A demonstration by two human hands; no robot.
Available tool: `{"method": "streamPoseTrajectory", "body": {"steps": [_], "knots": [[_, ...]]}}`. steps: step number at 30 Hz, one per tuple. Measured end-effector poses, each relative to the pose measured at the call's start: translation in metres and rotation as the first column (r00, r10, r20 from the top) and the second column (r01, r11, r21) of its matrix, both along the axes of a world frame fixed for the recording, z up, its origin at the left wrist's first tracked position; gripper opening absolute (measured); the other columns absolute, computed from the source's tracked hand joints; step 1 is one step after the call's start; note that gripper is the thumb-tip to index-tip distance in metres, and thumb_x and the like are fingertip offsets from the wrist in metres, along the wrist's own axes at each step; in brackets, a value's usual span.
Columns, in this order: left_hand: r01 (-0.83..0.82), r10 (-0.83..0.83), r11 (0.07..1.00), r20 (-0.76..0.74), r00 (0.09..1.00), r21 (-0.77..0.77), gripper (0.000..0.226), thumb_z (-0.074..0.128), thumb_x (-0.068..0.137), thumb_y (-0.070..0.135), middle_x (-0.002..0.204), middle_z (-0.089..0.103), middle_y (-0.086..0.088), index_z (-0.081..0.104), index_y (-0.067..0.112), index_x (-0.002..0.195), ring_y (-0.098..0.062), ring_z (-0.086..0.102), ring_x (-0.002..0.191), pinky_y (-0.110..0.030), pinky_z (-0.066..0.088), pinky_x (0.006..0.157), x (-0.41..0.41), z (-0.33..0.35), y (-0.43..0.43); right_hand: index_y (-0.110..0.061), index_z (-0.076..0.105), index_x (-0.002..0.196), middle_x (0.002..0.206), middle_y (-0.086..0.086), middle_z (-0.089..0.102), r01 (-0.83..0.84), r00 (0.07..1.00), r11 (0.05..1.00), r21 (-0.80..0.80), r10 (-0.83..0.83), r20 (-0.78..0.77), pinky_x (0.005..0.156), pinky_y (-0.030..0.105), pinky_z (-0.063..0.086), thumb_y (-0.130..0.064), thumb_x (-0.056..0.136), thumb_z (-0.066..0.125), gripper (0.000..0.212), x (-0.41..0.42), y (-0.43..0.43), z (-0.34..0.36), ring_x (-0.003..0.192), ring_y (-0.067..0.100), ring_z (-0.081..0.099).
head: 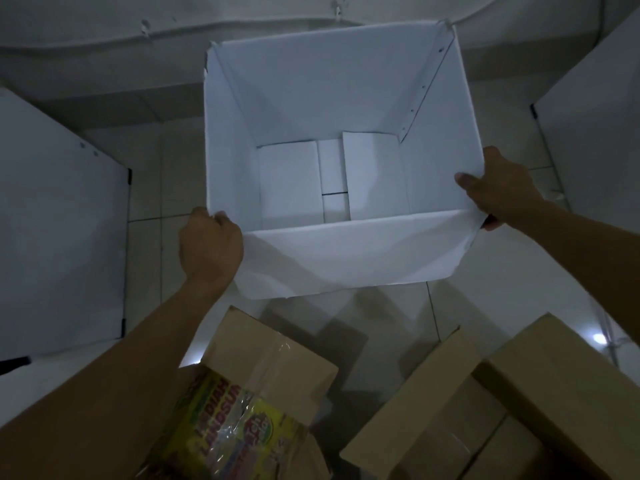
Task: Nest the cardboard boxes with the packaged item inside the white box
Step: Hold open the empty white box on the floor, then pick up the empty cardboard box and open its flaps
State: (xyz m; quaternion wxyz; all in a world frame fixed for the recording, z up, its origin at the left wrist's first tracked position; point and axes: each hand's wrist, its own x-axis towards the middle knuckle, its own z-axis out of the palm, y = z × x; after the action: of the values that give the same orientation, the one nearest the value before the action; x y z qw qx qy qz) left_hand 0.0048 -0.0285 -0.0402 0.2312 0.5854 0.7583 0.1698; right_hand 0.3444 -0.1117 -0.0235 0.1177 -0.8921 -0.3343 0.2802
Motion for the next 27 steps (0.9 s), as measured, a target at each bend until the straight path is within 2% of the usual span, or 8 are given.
{"method": "streamPoseTrajectory", "body": {"steps": [3,6,9,13,18,23,25,27], "knots": [[-0.002,0.001,1.000,-0.038,0.999,-0.031,0.057,0.039,0.096,0.044,0.123,0.057,-0.028,0.045,-0.005,0.124,-0.042,0.055,0.111,-0.043,0.043,0.090,-0.001,0.003,-0.003,-0.017,0.034,0.127,0.110,0.018,0.058,0.060,0.998,0.997,0.040,-0.060,0.017,0.051,0.041,0.057,-0.065,0.082,0.045,0.067,-0.006,-0.017,0.010,0.062,0.036,0.066],[-0.042,0.045,0.998,-0.074,0.996,0.042,0.075,0.039,0.092,0.054,0.148,0.034,-0.023,0.020,0.005,0.145,-0.038,0.035,0.134,-0.051,0.026,0.110,-0.004,0.008,-0.020,-0.021,0.030,0.132,0.120,0.018,0.057,0.139,0.985,0.982,0.128,-0.150,0.088,0.076,0.055,0.055,-0.081,0.071,0.041,0.087,-0.018,-0.058,0.024,0.089,0.037,0.065],[0.004,0.009,0.982,-0.068,0.998,0.189,0.071,0.045,0.090,0.050,0.151,0.031,-0.018,0.023,0.011,0.145,-0.033,0.031,0.136,-0.049,0.022,0.111,-0.004,0.018,-0.060,-0.022,0.030,0.136,0.136,0.014,0.048,0.132,0.988,0.976,0.173,-0.144,0.056,0.090,0.056,0.048,-0.060,0.080,0.055,0.072,-0.044,-0.122,0.037,0.112,0.035,0.055],[0.237,-0.237,0.966,-0.017,0.971,0.107,0.061,0.049,0.088,0.044,0.143,0.043,-0.014,0.034,0.013,0.139,-0.033,0.040,0.130,-0.048,0.025,0.107,-0.001,0.023,-0.140,-0.019,0.034,0.137,0.138,0.015,0.046,0.088,0.992,0.996,0.025,-0.086,-0.091,0.095,0.048,0.044,-0.039,0.083,0.061,0.063,-0.076,-0.224,0.050,0.117,0.034,0.052],[0.396,-0.383,0.909,0.114,0.917,-0.130,0.061,0.047,0.084,0.050,0.138,0.049,-0.013,0.042,0.015,0.133,-0.032,0.044,0.127,-0.045,0.033,0.107,0.009,0.024,-0.235,-0.016,0.038,0.133,0.139,0.011,0.045,0.057,0.983,0.997,-0.045,-0.064,-0.174,0.093,0.044,0.044,-0.031,0.085,0.060,0.055,-0.099,-0.345,0.062,0.117,0.028,0.052],[0.527,-0.535,0.807,0.050,0.844,-0.266,0.069,0.047,0.085,0.060,0.144,0.044,-0.013,0.037,0.016,0.137,-0.033,0.042,0.130,-0.046,0.035,0.106,0.015,0.024,-0.305,-0.020,0.034,0.135,0.140,0.006,0.043,0.086,0.975,0.991,-0.102,-0.105,-0.195,0.095,0.041,0.044,-0.034,0.086,0.059,0.056,-0.102,-0.457,0.053,0.121,0.024,0.048],[0.541,-0.554,0.789,0.043,0.832,-0.292,0.070,0.051,0.081,0.061,0.137,0.050,-0.013,0.041,0.016,0.133,-0.034,0.049,0.123,-0.045,0.040,0.102,0.018,0.022,-0.324,-0.020,0.036,0.133,0.136,0.004,0.044,0.088,0.978,0.993,-0.079,-0.101,-0.185,0.089,0.034,0.043,-0.033,0.088,0.057,0.051,-0.103,-0.498,0.049,0.117,0.019,0.048],[0.508,-0.514,0.808,0.064,0.855,-0.298,0.063,0.058,0.079,0.056,0.129,0.056,-0.012,0.045,0.016,0.126,-0.034,0.054,0.116,-0.042,0.043,0.095,0.023,0.019,-0.338,-0.017,0.039,0.128,0.126,0.002,0.046,0.068,0.986,0.993,-0.098,-0.082,-0.144,0.077,0.028,0.040,-0.029,0.089,0.055,0.043,-0.101,-0.534,0.044,0.101,0.014,0.046]]}}
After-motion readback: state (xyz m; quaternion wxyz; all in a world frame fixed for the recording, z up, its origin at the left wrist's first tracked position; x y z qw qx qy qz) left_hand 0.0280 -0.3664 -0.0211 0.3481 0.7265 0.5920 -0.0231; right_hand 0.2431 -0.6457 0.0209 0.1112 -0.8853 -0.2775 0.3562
